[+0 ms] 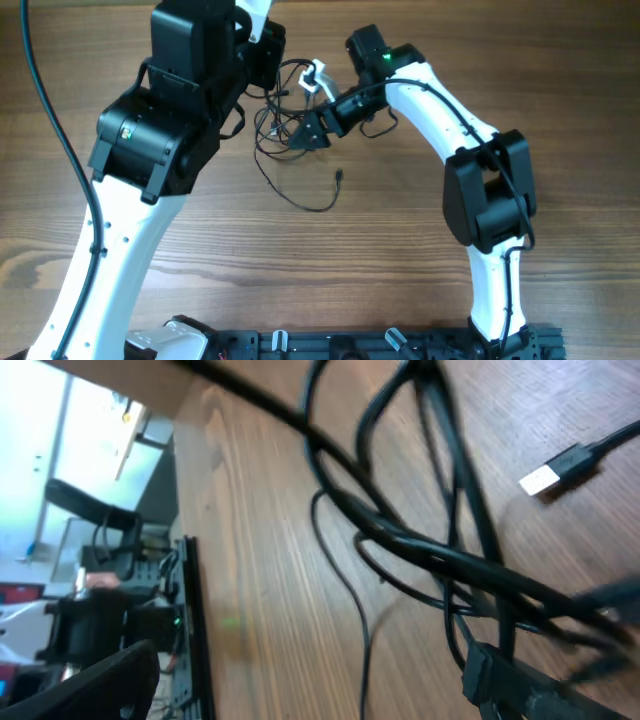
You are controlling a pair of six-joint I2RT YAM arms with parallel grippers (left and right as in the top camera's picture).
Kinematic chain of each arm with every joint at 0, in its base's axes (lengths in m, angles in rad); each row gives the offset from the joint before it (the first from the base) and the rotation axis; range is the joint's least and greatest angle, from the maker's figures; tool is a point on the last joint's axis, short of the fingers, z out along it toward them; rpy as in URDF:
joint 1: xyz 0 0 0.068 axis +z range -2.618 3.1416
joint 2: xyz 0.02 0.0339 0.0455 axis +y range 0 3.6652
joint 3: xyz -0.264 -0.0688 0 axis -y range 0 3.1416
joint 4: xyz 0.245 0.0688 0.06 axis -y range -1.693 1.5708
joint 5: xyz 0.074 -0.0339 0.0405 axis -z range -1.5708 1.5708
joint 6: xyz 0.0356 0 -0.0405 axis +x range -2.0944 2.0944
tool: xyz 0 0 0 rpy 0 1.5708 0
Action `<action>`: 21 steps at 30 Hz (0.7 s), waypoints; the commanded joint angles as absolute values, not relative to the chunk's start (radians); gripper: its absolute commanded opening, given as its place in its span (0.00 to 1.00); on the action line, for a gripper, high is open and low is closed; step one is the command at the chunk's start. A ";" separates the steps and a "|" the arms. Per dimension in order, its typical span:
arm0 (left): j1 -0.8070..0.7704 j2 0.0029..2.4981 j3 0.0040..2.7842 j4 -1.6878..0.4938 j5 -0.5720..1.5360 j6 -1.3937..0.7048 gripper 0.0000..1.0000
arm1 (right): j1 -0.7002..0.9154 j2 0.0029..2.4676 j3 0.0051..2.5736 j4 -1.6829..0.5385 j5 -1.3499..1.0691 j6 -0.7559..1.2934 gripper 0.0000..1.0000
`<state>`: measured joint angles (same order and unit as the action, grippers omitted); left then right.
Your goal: Untangle cables
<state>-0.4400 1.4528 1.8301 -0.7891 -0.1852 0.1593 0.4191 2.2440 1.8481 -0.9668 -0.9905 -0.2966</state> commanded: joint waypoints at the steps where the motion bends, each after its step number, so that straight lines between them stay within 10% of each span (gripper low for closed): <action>1: -0.434 1.401 1.840 -0.785 -0.207 0.172 0.04 | 0.412 2.236 1.844 -0.911 -0.840 -0.120 0.99; 21: -0.434 1.381 1.840 -0.778 -0.207 0.172 0.04 | 0.430 2.237 1.843 -0.751 -0.759 -0.102 0.99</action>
